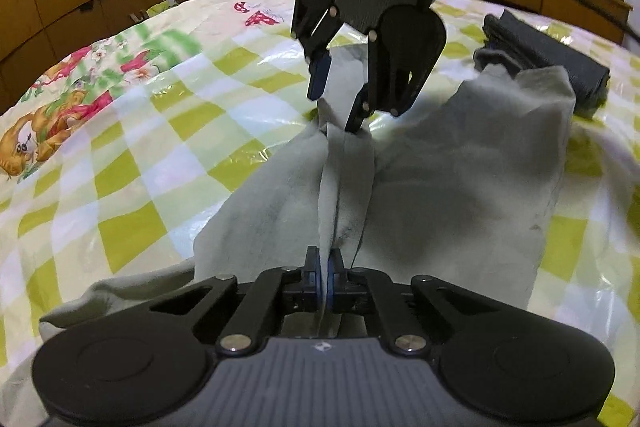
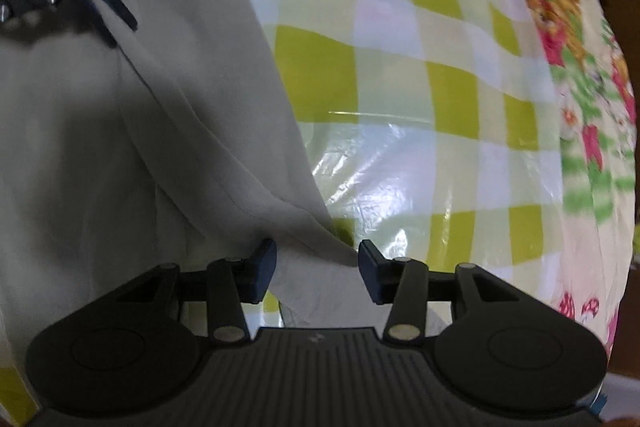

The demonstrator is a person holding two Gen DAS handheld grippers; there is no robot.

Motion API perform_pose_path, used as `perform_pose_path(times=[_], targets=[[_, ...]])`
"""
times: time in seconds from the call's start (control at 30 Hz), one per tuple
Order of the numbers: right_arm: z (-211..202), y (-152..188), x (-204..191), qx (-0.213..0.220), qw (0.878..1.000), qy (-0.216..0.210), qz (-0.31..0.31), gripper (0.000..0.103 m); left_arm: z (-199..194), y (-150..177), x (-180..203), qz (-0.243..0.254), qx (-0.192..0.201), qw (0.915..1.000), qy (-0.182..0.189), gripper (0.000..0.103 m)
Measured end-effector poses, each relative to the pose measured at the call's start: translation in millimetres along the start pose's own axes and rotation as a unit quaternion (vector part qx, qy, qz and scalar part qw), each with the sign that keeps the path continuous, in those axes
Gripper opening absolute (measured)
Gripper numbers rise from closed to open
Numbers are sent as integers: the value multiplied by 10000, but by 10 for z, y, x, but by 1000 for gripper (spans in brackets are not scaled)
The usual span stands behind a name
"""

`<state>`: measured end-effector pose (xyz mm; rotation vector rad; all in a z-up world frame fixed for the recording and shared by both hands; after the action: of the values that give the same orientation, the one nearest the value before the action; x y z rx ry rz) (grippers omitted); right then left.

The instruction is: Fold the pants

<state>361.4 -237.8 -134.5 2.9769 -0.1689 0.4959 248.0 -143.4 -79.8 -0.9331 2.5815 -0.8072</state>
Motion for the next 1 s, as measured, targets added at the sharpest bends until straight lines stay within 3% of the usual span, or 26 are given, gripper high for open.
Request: perform_pose_path(times=[0.07,0.17,0.3,0.43,0.53,0.67,0.83,0.9,1.0], targets=[[33,-5,-28,-111,9999,25,-76,37,-32,-8,7,-27,53,10000,37,19],[-7,40,-79,-295,9993,-173,135,4,-75,-10,9,-68,104,9999,45,19],[-168,271,-98,-372,9979,53,535,0,-130,-9,36,-49,180,9998,14,19],[-314,380,-94,-233,9952,510,807,2,-162,-22,116,-3,217,9998,14,19],[-365,297,-139,4,9952,768,609,12,-197,-42,214,118,258,9996,25,19],[-309,107,-207,113,9956,907,-216,56,-244,-41,256,180,300,9994,48,19],[-134,-3,-334,-126,9905,877,-1049,54,-273,-45,220,96,362,9992,167,18],[-82,-32,-325,-140,9885,846,-1249,43,-288,-50,234,133,395,9989,232,18],[-132,-107,-398,-62,9832,882,-1599,42,-294,-45,274,196,405,9986,284,18]])
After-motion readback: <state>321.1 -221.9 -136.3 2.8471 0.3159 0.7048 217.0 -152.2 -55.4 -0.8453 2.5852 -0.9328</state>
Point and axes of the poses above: each gripper's, at about its wrist camera, not at the fingertips, and z roughly the way its jaws point, x to its right, y to its underside, the point moved 9 cm from there along z, roughly the way its jaws point, and after that the axes turned 6 degrees about -x, right-handed, at the moved point
